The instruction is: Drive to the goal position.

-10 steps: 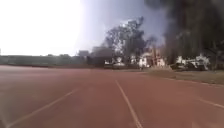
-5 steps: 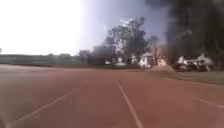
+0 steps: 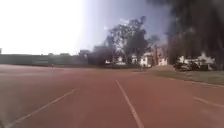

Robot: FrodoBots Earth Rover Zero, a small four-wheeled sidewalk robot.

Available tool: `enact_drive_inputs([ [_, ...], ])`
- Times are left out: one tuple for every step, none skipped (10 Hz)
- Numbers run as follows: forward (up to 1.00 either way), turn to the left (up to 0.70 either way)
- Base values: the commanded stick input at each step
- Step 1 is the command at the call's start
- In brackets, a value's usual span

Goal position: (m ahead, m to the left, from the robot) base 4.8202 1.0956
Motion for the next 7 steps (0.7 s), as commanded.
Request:
enact_drive_inputs([
  [0.70,0.00],
  [0.70,0.00],
  [0.70,0.00],
  [0.70,0.00],
  [0.70,0.00],
  [0.70,0.00],
  [0.70,0.00],
])
